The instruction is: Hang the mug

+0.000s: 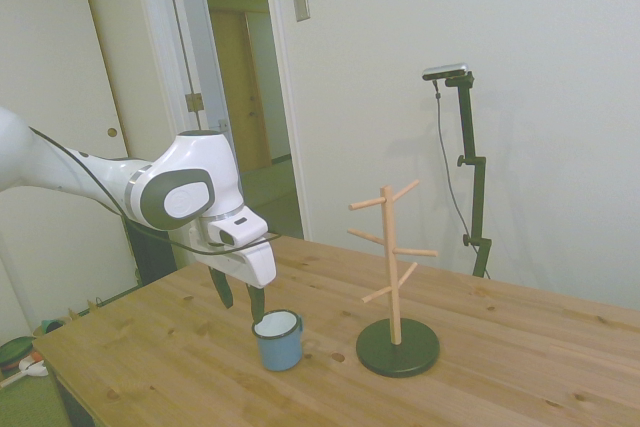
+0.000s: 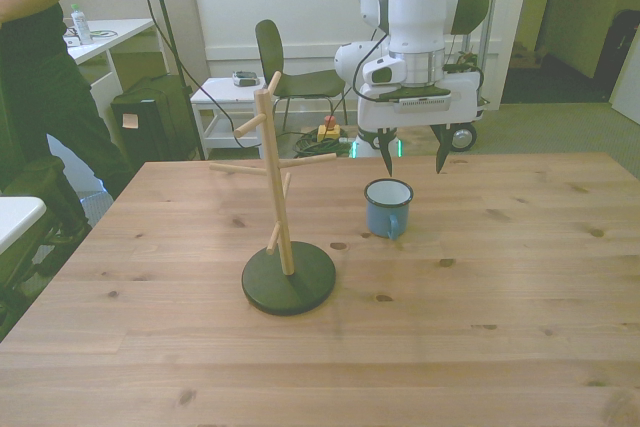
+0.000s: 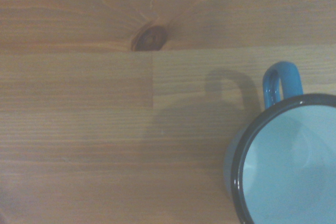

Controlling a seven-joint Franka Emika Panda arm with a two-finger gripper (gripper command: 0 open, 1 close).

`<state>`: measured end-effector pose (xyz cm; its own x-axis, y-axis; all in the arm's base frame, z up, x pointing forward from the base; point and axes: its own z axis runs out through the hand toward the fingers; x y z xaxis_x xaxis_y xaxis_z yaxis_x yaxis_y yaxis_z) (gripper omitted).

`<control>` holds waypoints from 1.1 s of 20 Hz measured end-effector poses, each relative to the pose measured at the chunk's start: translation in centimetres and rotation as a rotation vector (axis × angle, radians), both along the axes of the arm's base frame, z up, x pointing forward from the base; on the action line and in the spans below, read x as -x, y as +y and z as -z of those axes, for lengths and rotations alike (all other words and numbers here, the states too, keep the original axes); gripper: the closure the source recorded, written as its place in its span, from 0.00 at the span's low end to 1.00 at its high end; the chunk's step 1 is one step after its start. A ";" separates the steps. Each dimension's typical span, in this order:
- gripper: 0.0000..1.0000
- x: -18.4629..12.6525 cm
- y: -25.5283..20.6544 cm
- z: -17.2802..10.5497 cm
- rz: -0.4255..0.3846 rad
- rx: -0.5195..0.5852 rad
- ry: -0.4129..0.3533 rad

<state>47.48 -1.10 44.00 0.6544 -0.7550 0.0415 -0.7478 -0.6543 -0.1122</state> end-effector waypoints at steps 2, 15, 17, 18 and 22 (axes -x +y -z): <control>0.00 -0.4 -0.1 0.6 0.002 0.000 -0.001; 1.00 -2.8 -0.4 5.4 0.010 -0.005 0.031; 1.00 -2.8 -0.4 5.5 0.017 -0.006 0.032; 1.00 -2.8 -0.6 5.5 0.022 -0.006 0.032; 1.00 -3.0 -1.6 5.1 0.045 -0.009 0.026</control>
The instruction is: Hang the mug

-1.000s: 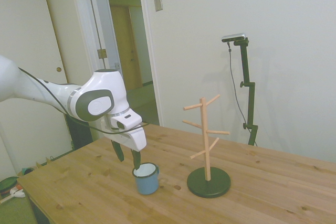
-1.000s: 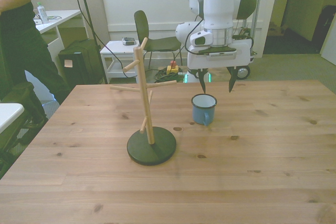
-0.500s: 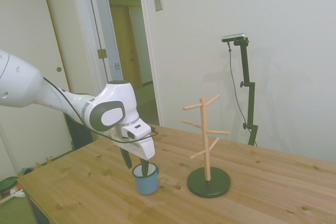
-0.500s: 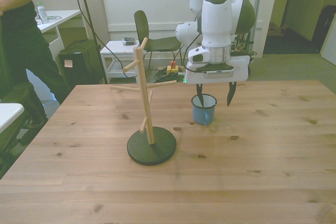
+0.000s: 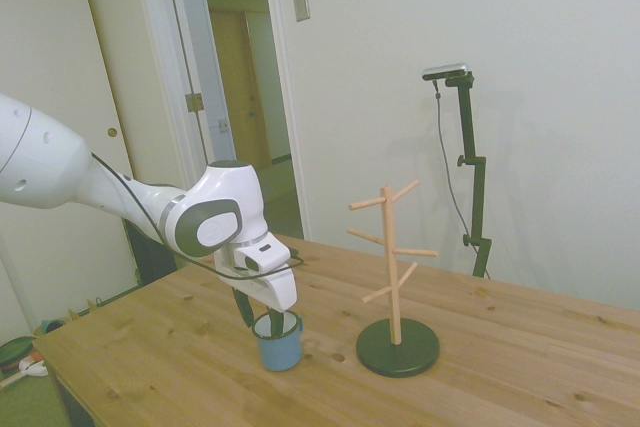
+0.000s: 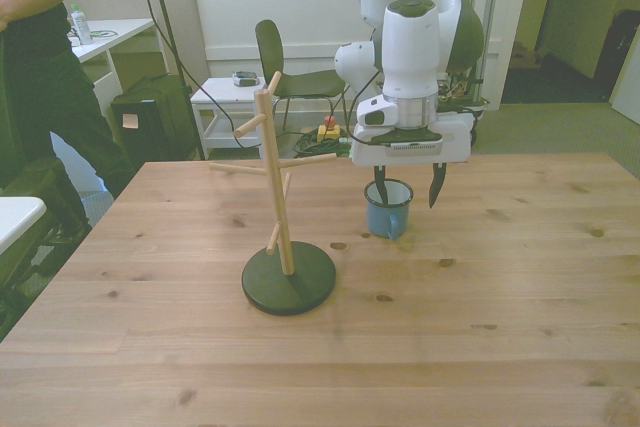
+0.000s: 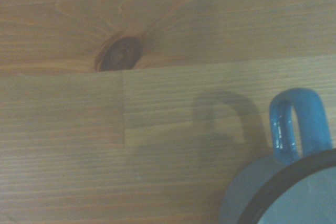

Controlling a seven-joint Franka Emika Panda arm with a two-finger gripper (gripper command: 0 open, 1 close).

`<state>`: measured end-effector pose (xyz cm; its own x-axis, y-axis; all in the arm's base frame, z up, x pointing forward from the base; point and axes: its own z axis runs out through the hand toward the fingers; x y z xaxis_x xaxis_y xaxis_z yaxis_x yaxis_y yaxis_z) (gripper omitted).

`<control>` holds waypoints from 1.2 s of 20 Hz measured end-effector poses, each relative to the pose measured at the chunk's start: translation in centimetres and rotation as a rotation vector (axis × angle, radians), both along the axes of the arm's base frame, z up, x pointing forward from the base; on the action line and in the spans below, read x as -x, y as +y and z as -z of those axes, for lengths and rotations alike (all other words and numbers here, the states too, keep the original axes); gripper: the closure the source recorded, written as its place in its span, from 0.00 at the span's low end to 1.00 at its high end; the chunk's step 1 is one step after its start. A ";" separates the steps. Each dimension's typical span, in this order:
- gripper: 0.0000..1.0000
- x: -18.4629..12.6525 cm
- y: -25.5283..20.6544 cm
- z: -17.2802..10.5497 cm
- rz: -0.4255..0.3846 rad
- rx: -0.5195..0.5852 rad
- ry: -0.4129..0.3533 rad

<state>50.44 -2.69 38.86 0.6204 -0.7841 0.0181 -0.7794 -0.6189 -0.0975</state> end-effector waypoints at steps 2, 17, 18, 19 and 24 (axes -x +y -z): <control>1.00 0.0 -0.2 0.0 0.003 0.000 0.001; 1.00 -0.4 -0.1 -0.3 -0.001 0.000 0.007; 1.00 -0.4 0.0 -0.3 -0.002 0.000 0.008; 1.00 -0.5 0.0 -0.3 -0.003 0.000 0.007; 1.00 -0.5 0.1 -0.7 -0.007 0.002 -0.001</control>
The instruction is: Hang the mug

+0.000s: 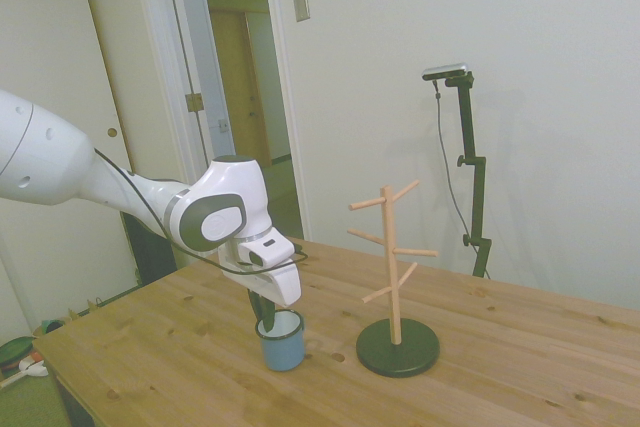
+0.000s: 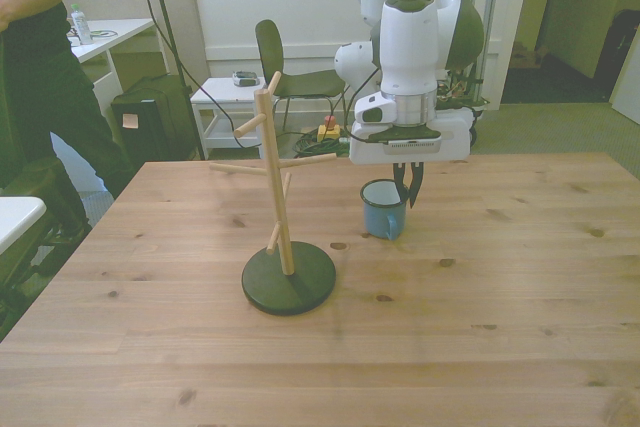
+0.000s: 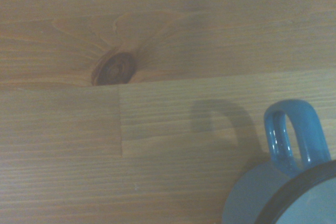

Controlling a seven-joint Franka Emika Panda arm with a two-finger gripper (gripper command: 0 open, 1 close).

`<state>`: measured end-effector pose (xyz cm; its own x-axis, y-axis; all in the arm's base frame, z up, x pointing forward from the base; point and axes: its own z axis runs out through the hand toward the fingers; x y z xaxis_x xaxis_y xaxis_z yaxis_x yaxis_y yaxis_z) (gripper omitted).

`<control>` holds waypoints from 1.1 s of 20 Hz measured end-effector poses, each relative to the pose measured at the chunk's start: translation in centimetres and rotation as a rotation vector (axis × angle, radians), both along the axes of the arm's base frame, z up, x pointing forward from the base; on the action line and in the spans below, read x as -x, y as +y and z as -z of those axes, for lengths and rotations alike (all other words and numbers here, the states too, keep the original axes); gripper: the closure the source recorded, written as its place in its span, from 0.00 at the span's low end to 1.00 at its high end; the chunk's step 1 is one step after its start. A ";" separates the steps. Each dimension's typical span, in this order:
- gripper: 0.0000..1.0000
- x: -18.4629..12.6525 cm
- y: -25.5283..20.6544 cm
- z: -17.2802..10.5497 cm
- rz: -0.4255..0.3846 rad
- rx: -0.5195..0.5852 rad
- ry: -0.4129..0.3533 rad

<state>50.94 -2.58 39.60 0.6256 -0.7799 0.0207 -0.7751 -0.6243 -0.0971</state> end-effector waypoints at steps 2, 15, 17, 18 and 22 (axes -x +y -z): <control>1.00 0.1 0.0 -0.5 -0.001 0.001 -0.009; 1.00 0.4 -2.6 -6.9 -0.009 0.003 -0.074; 1.00 0.2 -3.1 -7.8 -0.012 0.003 -0.079; 1.00 0.1 -3.3 -8.3 -0.013 0.003 -0.080; 1.00 -0.3 -4.4 -11.4 -0.012 -0.001 -0.095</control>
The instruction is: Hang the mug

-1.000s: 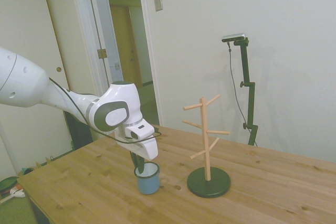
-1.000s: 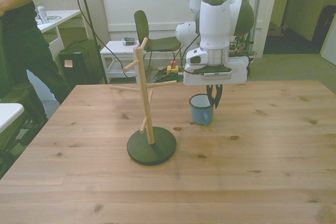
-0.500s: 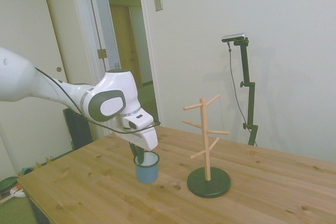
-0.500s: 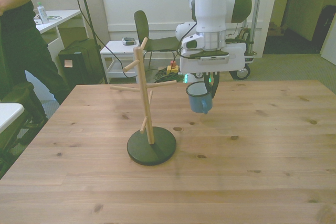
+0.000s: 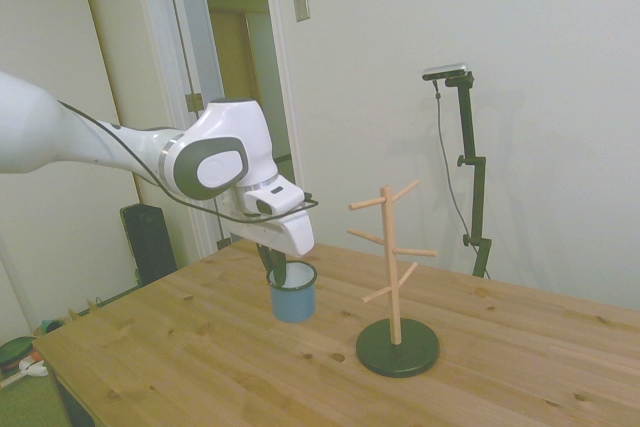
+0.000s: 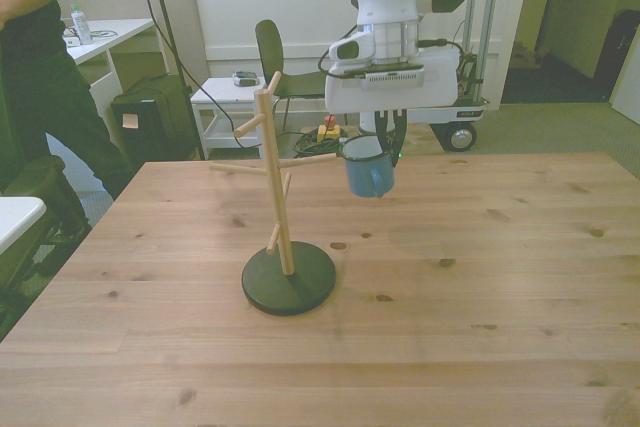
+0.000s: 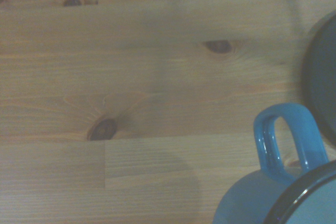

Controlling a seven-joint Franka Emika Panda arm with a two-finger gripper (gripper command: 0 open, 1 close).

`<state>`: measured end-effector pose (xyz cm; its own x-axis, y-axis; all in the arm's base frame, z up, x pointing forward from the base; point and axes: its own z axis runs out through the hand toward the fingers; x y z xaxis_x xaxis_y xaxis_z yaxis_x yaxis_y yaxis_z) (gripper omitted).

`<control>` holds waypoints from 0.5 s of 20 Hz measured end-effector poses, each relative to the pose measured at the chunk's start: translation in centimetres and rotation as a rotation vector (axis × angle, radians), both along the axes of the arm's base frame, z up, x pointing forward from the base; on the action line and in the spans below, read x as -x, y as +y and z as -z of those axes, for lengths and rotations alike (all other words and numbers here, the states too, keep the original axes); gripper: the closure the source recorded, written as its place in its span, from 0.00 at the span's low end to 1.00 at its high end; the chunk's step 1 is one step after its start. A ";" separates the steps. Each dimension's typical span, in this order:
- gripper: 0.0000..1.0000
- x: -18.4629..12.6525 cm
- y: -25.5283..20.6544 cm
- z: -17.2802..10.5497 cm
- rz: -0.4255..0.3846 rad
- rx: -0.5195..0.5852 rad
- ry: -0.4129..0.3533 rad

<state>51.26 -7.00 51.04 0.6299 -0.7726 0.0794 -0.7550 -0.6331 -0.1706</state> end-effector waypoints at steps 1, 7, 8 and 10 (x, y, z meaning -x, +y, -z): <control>1.00 0.0 -0.4 -0.8 0.003 -0.002 -0.003; 1.00 -0.4 -2.4 -4.0 0.023 -0.022 -0.022; 1.00 -0.6 -2.7 -4.2 0.027 -0.024 -0.021; 1.00 -1.0 -3.2 -4.8 0.032 -0.029 -0.022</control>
